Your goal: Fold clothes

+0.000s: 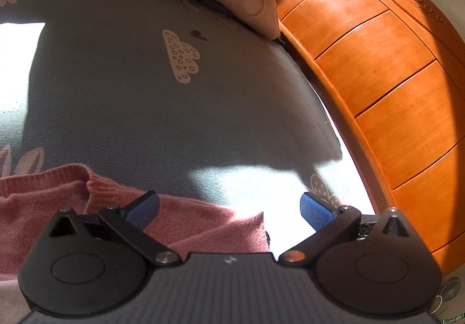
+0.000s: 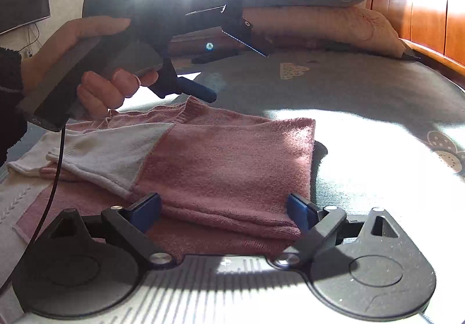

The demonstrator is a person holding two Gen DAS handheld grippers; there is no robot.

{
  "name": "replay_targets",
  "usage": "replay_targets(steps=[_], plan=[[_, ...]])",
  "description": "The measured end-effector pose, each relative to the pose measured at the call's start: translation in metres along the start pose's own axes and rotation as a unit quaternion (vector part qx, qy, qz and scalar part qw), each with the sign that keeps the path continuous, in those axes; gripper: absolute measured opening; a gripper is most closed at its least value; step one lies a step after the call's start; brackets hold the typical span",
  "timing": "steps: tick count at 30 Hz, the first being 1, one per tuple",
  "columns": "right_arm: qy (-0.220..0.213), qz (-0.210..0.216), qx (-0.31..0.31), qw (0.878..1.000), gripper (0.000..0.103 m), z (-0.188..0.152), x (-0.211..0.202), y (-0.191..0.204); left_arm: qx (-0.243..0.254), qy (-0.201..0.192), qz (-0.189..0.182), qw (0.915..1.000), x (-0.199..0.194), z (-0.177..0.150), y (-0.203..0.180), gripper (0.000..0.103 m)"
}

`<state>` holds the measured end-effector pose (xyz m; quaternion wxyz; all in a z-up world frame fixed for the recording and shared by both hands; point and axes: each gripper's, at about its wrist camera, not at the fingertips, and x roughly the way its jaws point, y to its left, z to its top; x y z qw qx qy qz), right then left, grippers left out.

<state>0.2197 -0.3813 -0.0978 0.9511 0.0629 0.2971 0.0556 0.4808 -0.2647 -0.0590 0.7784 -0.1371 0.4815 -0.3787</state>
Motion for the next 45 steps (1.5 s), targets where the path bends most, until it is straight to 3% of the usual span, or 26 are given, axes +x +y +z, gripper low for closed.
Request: replay_targets(steps=[4, 7, 14, 19, 26, 29, 33, 36, 42, 45], plan=[[0.000, -0.002, -0.001, 1.000, 0.096, 0.000, 0.000, 0.001, -0.007, 0.003, 0.033, 0.9994, 0.019, -0.004, 0.014, 0.102], [-0.001, 0.000, -0.003, 1.000, 0.097, 0.000, 0.001, 0.002, -0.025, -0.027, 0.036, 0.9987, 0.018, -0.002, 0.017, 0.102], [-0.001, 0.001, -0.001, 1.000, 0.098, 0.000, 0.000, 0.001, 0.001, -0.068, 0.060, 0.9959, -0.063, 0.006, 0.002, 0.102], [0.000, -0.001, -0.002, 1.000, 0.098, 0.000, 0.000, 0.002, -0.021, -0.062, 0.116, 0.9910, -0.110, -0.003, 0.028, 0.102], [-0.001, -0.007, -0.012, 1.000, 0.099, -0.001, 0.001, 0.005, -0.110, -0.043, 0.094, 0.9886, -0.081, -0.018, 0.087, 0.102], [-0.001, -0.010, -0.021, 1.000, 0.101, -0.002, 0.003, 0.007, -0.108, -0.032, 0.058, 0.9919, -0.057, -0.019, 0.088, 0.102], [0.000, -0.012, -0.027, 1.000, 0.101, -0.002, 0.004, 0.008, -0.077, -0.048, 0.083, 0.9924, -0.035, -0.014, 0.082, 0.102], [-0.001, -0.011, -0.026, 1.000, 0.102, -0.002, 0.004, 0.008, -0.087, -0.075, 0.092, 0.9892, -0.037, -0.003, 0.081, 0.102], [-0.001, -0.011, -0.026, 1.000, 0.102, -0.003, 0.004, 0.009, -0.085, -0.065, 0.047, 0.9931, -0.050, -0.014, 0.065, 0.102], [-0.001, -0.013, -0.027, 1.000, 0.102, -0.003, 0.004, 0.009, -0.061, -0.044, 0.058, 0.9955, -0.039, -0.020, 0.058, 0.102]])
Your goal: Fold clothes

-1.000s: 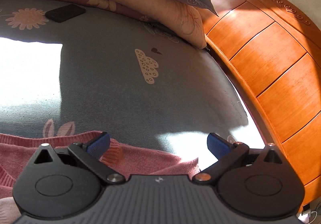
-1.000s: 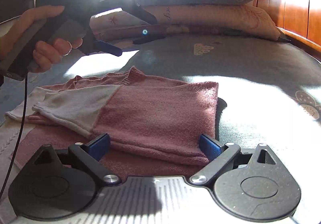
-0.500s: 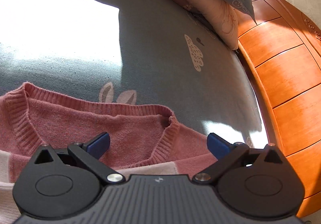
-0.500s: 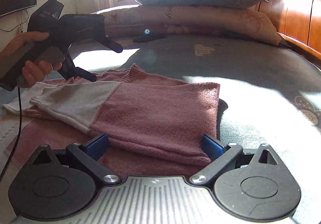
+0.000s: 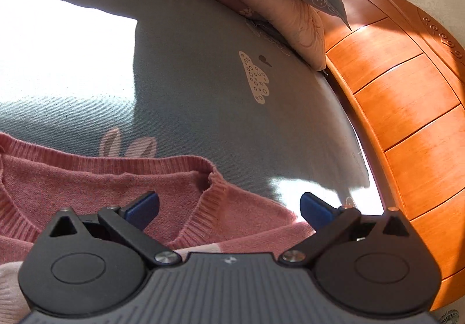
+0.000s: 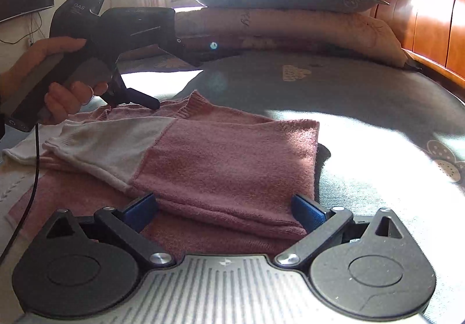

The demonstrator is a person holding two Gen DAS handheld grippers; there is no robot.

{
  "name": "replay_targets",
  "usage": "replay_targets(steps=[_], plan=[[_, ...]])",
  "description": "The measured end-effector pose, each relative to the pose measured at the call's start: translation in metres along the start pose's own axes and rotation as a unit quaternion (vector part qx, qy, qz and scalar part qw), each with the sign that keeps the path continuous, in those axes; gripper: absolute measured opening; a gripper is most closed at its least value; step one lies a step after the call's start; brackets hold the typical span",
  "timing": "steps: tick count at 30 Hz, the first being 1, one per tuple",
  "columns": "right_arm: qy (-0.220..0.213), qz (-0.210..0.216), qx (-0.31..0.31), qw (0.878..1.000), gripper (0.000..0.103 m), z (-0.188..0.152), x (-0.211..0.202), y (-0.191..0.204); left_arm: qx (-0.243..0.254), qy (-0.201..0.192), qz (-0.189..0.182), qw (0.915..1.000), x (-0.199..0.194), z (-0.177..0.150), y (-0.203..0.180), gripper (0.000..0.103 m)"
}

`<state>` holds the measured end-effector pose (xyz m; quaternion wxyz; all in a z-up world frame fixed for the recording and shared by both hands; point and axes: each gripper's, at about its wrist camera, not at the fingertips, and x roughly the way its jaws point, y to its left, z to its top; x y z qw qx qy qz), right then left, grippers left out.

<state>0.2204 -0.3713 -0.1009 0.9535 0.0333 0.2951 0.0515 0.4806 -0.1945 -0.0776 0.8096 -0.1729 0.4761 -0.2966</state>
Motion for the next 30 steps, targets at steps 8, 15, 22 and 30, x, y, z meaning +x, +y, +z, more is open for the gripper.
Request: replay_targets(steps=[8, 15, 22, 30], plan=[[0.000, 0.002, 0.001, 1.000, 0.102, 0.001, 0.001, -0.002, -0.024, -0.042, 0.022, 0.9986, -0.018, 0.025, -0.005, 0.102], [0.000, 0.001, 0.002, 1.000, 0.102, 0.001, 0.000, -0.001, -0.005, -0.044, 0.081, 0.9957, -0.087, 0.031, 0.008, 0.102], [0.000, -0.002, -0.002, 1.000, 0.103, 0.000, 0.001, 0.000, -0.073, -0.026, 0.120, 0.9898, -0.070, 0.014, 0.077, 0.102], [-0.001, -0.005, -0.011, 1.000, 0.103, -0.001, 0.002, 0.002, -0.092, -0.075, 0.125, 0.9850, -0.064, 0.024, 0.108, 0.102]])
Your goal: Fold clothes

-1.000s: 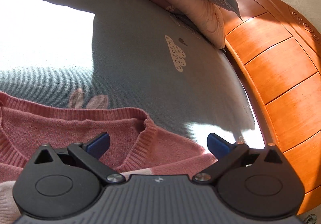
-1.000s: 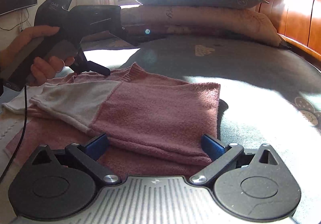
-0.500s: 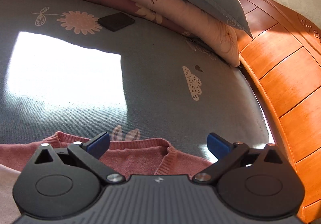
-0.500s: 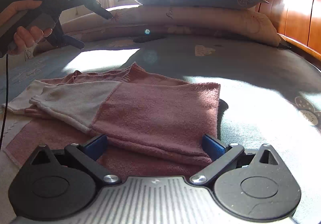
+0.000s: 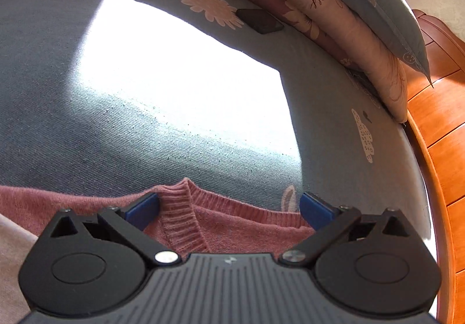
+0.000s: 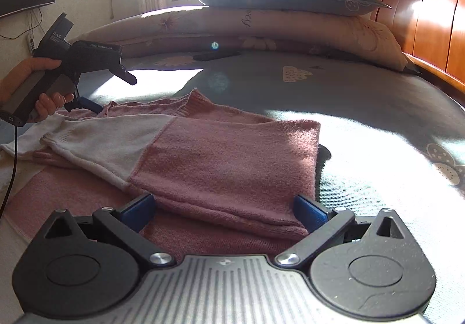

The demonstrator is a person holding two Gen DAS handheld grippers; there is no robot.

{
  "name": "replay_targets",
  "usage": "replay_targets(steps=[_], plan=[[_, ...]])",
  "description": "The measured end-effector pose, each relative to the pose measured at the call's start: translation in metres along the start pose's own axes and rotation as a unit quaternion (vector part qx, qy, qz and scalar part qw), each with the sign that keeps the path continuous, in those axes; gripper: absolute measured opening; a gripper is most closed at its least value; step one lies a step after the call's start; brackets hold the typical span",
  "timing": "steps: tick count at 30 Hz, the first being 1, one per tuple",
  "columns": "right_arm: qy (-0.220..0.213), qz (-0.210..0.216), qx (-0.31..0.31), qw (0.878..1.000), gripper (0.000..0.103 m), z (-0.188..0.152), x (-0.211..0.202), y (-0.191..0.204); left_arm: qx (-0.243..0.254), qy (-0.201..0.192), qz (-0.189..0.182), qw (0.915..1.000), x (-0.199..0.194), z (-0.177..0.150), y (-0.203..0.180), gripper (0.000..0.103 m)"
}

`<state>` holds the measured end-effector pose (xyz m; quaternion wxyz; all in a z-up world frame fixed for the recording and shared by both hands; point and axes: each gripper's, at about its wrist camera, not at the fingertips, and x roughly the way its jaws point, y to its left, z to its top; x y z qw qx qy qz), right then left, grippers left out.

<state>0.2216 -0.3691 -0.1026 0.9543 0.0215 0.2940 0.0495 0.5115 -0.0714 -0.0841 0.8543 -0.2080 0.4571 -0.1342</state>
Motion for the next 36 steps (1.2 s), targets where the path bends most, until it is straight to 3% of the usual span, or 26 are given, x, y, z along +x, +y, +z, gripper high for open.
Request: replay_targets(steps=[5, 9, 13, 16, 23, 27, 31, 36], plan=[[0.000, -0.001, -0.001, 1.000, 0.103, 0.000, 0.000, 0.000, -0.006, -0.005, -0.036, 0.9993, -0.028, 0.001, 0.004, 0.102], [0.000, -0.002, -0.002, 1.000, 0.103, -0.001, 0.000, 0.001, 0.017, 0.020, -0.024, 0.9994, -0.028, -0.009, 0.006, 0.102], [0.000, -0.002, -0.003, 1.000, 0.103, 0.000, 0.000, 0.001, 0.015, 0.018, 0.019, 0.9995, -0.010, -0.010, 0.010, 0.102], [0.000, -0.002, -0.003, 1.000, 0.103, 0.000, 0.000, 0.001, -0.004, 0.005, 0.017, 0.9998, -0.019, -0.006, 0.008, 0.102], [0.003, -0.005, 0.002, 1.000, 0.103, 0.002, -0.002, 0.001, 0.052, -0.009, 0.048, 0.9974, -0.084, 0.005, -0.024, 0.102], [-0.001, 0.007, 0.046, 0.999, 0.103, 0.013, -0.014, -0.004, 0.073, -0.004, 0.069, 0.9950, -0.123, 0.000, -0.040, 0.102], [-0.023, 0.027, 0.078, 0.996, 0.103, 0.028, -0.036, -0.009, 0.108, 0.007, 0.087, 0.9903, -0.161, -0.016, -0.055, 0.102], [0.002, 0.060, 0.080, 0.995, 0.103, 0.036, -0.061, -0.001, 0.152, 0.028, 0.078, 0.9849, -0.205, -0.052, -0.061, 0.102]])
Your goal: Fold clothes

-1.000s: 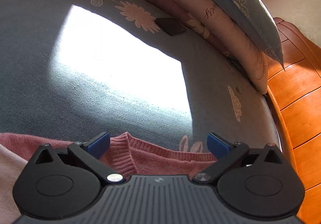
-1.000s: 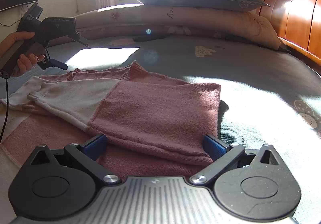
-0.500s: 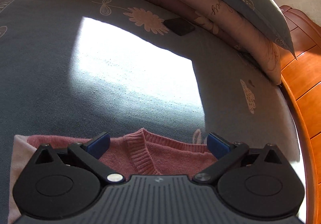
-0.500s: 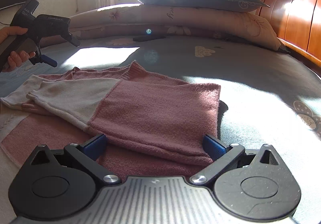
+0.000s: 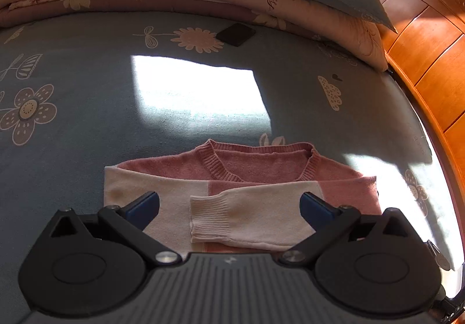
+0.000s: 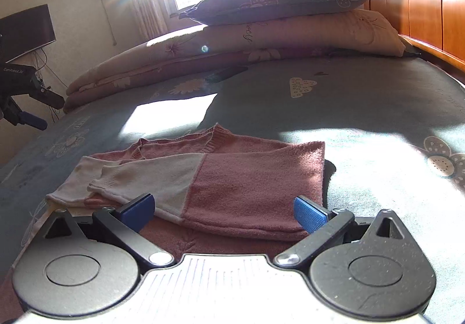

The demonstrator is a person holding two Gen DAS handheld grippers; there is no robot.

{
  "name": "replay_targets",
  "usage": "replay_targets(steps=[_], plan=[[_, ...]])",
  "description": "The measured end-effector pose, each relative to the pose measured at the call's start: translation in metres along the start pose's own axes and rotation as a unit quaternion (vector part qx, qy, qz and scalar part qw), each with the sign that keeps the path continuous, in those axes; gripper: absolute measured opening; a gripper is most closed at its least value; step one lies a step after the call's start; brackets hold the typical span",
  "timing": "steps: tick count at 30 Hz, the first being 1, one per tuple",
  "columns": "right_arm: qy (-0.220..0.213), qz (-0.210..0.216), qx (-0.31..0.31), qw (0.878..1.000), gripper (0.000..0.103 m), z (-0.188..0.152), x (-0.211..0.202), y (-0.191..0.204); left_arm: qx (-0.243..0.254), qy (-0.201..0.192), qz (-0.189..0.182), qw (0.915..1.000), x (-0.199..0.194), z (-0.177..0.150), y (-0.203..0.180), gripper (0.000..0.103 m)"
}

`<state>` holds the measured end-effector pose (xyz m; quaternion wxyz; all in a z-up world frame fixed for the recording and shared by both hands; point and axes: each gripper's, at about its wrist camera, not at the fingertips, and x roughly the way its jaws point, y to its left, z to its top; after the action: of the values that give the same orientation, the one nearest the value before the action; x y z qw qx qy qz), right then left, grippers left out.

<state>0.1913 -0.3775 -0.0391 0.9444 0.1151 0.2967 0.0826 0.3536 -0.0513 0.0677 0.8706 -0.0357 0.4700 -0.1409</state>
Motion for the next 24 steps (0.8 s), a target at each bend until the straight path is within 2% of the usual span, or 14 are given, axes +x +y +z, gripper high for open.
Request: replay_targets(steps=[3, 7, 8, 12, 14, 18, 19, 21, 24], plan=[[0.023, -0.005, 0.007, 1.000, 0.103, -0.006, -0.016, 0.007, 0.029, 0.007, -0.008, 0.9995, -0.027, -0.026, -0.003, 0.102], [0.050, 0.000, 0.074, 0.996, 0.103, -0.017, -0.044, 0.010, 0.073, 0.003, -0.012, 0.9972, -0.064, -0.048, -0.007, 0.102], [0.059, 0.002, 0.072, 0.996, 0.103, -0.019, -0.053, 0.014, 0.078, -0.001, -0.018, 0.9968, -0.074, -0.053, -0.007, 0.102], [0.071, -0.060, 0.012, 0.996, 0.103, -0.018, -0.084, 0.042, 0.080, -0.010, -0.041, 0.9958, -0.093, -0.074, -0.006, 0.102], [0.071, -0.070, -0.008, 0.995, 0.103, -0.019, -0.100, 0.054, 0.081, -0.010, -0.050, 0.9954, -0.094, -0.090, -0.008, 0.102], [0.086, -0.048, -0.029, 0.995, 0.103, -0.048, -0.109, 0.085, 0.078, -0.023, -0.092, 0.9924, -0.081, -0.136, -0.012, 0.102], [0.090, -0.043, -0.034, 0.994, 0.103, -0.055, -0.111, 0.093, 0.082, -0.025, -0.093, 0.9920, -0.073, -0.150, -0.013, 0.102], [0.101, -0.058, -0.068, 0.991, 0.103, -0.083, -0.104, 0.111, 0.091, -0.028, -0.090, 0.9914, -0.058, -0.181, -0.017, 0.102], [0.103, -0.086, -0.125, 0.983, 0.103, -0.122, -0.095, 0.136, 0.134, -0.032, -0.041, 0.9896, -0.030, -0.229, -0.026, 0.102]])
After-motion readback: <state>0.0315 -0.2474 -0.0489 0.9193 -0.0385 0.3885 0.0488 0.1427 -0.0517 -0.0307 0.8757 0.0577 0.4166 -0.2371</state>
